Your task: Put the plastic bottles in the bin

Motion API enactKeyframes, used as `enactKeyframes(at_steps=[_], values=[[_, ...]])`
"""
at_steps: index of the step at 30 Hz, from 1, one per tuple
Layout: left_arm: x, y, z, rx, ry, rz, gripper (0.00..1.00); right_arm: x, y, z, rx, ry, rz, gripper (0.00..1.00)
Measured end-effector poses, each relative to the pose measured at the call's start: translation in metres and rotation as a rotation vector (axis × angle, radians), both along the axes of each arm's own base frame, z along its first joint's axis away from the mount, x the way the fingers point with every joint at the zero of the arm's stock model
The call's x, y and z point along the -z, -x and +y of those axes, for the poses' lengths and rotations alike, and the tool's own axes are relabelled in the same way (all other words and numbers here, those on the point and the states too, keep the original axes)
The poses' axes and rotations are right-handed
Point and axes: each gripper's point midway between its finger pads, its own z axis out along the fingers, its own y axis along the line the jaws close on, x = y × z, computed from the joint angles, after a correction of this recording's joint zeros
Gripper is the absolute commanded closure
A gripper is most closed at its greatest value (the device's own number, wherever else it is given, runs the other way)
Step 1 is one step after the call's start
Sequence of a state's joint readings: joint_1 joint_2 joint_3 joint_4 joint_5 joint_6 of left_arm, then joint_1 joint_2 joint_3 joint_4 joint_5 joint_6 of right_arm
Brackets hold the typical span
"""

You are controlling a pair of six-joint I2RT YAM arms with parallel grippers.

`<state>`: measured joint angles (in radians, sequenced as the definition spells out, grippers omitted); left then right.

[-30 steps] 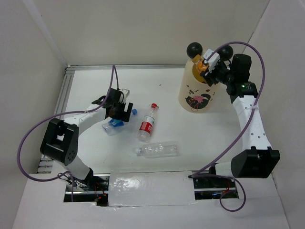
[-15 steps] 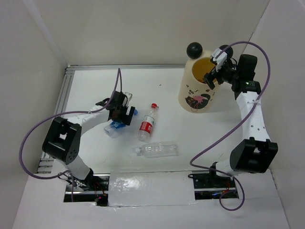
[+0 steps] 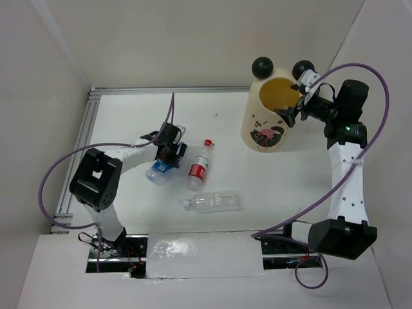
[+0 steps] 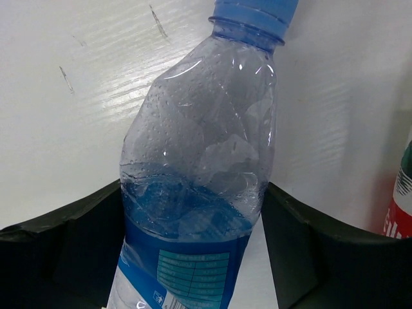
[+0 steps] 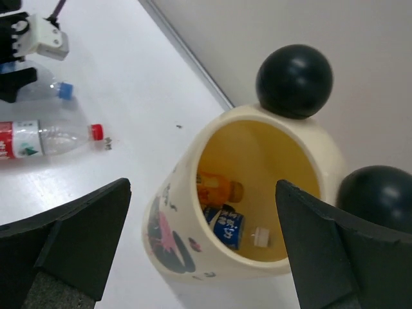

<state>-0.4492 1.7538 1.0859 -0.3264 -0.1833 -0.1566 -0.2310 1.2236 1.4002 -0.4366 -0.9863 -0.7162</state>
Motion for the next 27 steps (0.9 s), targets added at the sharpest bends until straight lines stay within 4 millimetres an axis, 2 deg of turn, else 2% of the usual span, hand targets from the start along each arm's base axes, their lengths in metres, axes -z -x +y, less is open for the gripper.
enactKeyframes(at_steps=[2,4,5,6,7,8,9,10,12,13,14,15,16,17,19,20,21,22,24,25,26,27], values=[[-0.001,0.000,-0.001,-0.002,-0.003,0.001,0.68,0.006,0.007,0.001,-0.016,-0.007,0.018,0.03],[-0.006,0.006,0.000,0.002,-0.007,0.019,0.73,0.014,0.013,0.001,-0.035,-0.013,0.042,0.21],[-0.013,0.008,-0.002,0.008,0.002,0.020,0.73,0.018,0.017,0.002,-0.046,-0.018,0.057,0.33],[-0.024,0.009,-0.006,0.017,0.018,0.012,0.75,0.022,0.020,0.001,-0.050,-0.023,0.073,0.60],[-0.040,0.007,-0.011,0.028,0.041,-0.005,0.75,0.026,0.023,0.001,-0.054,-0.023,0.079,0.75],[-0.063,0.003,-0.022,0.048,0.086,-0.042,0.76,0.030,0.027,0.000,-0.056,-0.025,0.089,0.89],[-0.091,-0.003,-0.035,0.069,0.142,-0.096,0.77,0.035,0.032,0.000,-0.056,-0.028,0.102,0.97],[-0.122,-0.010,-0.049,0.091,0.203,-0.155,0.77,0.040,0.038,0.001,-0.059,-0.033,0.118,1.00],[-0.203,-0.021,-0.087,0.176,0.363,-0.321,0.77,0.045,0.048,0.002,-0.062,-0.037,0.141,1.00],[-0.239,-0.021,-0.105,0.218,0.436,-0.390,0.77,0.047,0.052,0.004,-0.068,-0.031,0.145,0.96],[-0.278,-0.019,-0.123,0.272,0.515,-0.464,0.77,0.049,0.056,0.005,-0.074,-0.027,0.151,0.55],[-0.311,-0.015,-0.139,0.324,0.586,-0.526,0.77,0.054,0.061,0.006,-0.078,-0.026,0.165,0.25],[-0.345,-0.008,-0.156,0.380,0.668,-0.588,0.77,0.059,0.064,0.007,-0.083,-0.021,0.175,0.09],[-0.374,-0.001,-0.172,0.438,0.740,-0.645,0.78,0.066,0.068,0.008,-0.088,-0.018,0.191,0.00],[-0.422,0.013,-0.203,0.541,0.886,-0.737,0.86,0.087,0.077,0.010,-0.098,-0.012,0.236,0.00],[-0.450,0.016,-0.229,0.611,0.986,-0.809,0.87,0.099,0.081,0.010,-0.101,-0.010,0.264,0.00],[-0.451,0.016,-0.230,0.614,0.990,-0.811,0.87,0.107,0.085,0.011,-0.102,-0.011,0.289,0.00],[-0.457,0.015,-0.241,0.631,1.037,-0.826,0.87,0.115,0.087,0.011,-0.103,-0.009,0.309,0.02],[-0.465,0.006,-0.266,0.657,1.126,-0.866,0.87,0.132,0.095,0.010,-0.104,0.004,0.348,0.15],[-0.465,0.000,-0.277,0.662,1.165,-0.877,0.87,0.139,0.099,0.011,-0.104,0.007,0.368,0.34],[-0.462,-0.006,-0.288,0.663,1.197,-0.884,0.87,0.145,0.102,0.011,-0.108,0.015,0.380,0.47],[-0.454,-0.014,-0.300,0.659,1.229,-0.881,0.88,0.150,0.106,0.011,-0.112,0.022,0.389,0.83]])
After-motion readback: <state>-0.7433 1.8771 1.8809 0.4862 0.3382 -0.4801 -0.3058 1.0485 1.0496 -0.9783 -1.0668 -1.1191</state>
